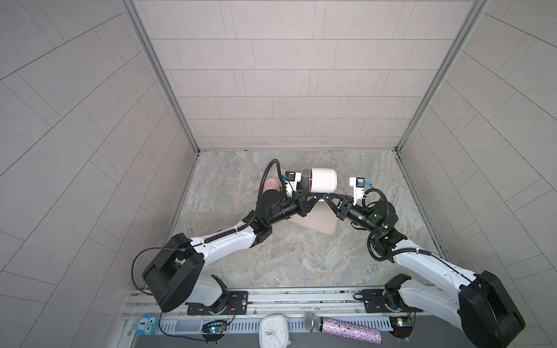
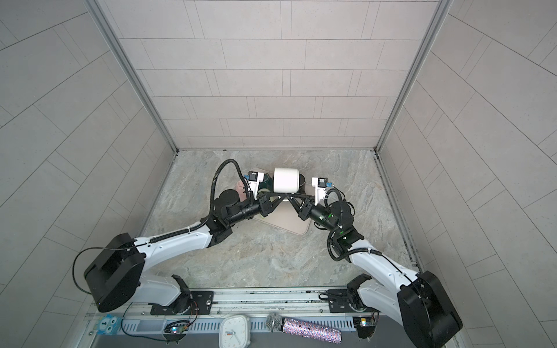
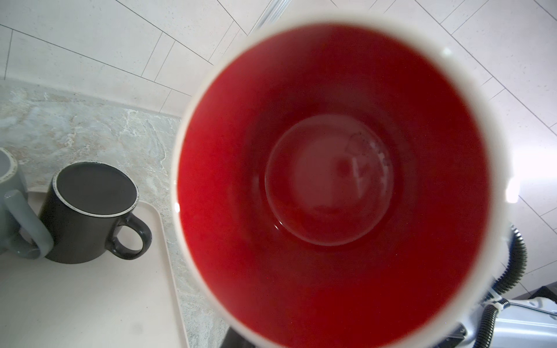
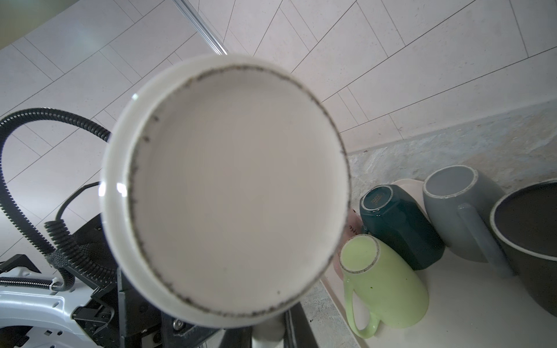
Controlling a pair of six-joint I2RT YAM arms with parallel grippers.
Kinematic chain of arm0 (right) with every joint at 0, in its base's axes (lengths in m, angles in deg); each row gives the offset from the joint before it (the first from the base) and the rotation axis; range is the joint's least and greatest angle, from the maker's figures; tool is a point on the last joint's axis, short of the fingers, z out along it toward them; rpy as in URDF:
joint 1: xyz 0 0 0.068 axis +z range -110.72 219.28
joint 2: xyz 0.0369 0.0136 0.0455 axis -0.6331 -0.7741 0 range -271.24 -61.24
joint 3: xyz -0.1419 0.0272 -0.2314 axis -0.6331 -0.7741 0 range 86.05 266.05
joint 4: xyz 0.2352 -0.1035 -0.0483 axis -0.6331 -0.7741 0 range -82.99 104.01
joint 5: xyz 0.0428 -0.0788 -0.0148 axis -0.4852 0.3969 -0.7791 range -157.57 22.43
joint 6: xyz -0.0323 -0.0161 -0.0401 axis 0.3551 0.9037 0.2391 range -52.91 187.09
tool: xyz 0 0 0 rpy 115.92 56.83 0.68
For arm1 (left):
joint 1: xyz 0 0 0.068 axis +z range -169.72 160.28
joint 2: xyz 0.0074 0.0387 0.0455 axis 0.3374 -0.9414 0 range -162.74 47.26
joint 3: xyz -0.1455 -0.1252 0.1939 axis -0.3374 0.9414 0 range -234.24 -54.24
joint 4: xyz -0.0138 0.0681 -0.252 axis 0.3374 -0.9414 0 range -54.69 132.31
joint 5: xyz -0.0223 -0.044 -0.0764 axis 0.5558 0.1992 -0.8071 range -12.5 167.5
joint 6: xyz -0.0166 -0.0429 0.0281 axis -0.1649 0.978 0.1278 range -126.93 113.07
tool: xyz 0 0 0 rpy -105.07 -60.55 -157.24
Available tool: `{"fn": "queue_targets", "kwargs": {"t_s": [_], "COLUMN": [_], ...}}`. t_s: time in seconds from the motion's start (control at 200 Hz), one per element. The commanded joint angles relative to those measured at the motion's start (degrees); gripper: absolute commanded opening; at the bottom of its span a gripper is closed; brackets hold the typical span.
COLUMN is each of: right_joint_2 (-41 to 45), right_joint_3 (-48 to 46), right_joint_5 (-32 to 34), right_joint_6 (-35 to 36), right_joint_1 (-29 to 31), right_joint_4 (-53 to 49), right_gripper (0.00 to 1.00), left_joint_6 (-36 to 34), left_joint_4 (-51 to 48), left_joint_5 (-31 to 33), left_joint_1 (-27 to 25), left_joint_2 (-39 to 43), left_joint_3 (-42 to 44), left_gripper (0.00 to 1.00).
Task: Turn the mug right side up
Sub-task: 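Rotate the white mug opening upward with the left gripper while the right gripper holds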
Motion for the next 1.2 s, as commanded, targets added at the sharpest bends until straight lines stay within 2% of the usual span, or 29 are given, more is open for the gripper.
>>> {"fn": "queue_targets", "kwargs": {"t_s": [0.0, 0.285, 0.51, 0.916, 1.191], "right_joint_2": [-0.79, -0.09, 0.43, 4.00, 6.20], "right_joint_3": [-0.03, -0.41, -0.63, -0.99, -0.99], "right_joint_5": [1.52, 0.60, 0.52, 1.62, 3.38], "right_joint_6": [1.51, 1.90, 2.54, 5.51, 7.92], "right_joint_1": [0.10, 0.09, 0.17, 0.19, 0.19], "right_joint_4": [-4.61, -4.25, -4.17, -7.37, -10.93], "right_gripper": [0.12, 0.31, 0.40, 0.44, 0.45], "left_joint_6": [-3.68, -5.42, -7.32, -11.26, -14.30], "left_joint_4": [6.44, 4.96, 2.26, -10.88, -21.72], "left_joint_5": [-6.94, -3.42, -1.39, 4.34, 11.43], "left_joint_1": [-3.55, -4.00, -4.35, -4.46, -4.57], "left_joint_2": [4.57, 6.64, 7.88, 10.94, 10.97], "left_joint_3": [-1.71, -0.62, -0.27, -2.41, -4.25], "left_gripper": [0.00, 0.00, 0.00, 0.00, 0.00]}}
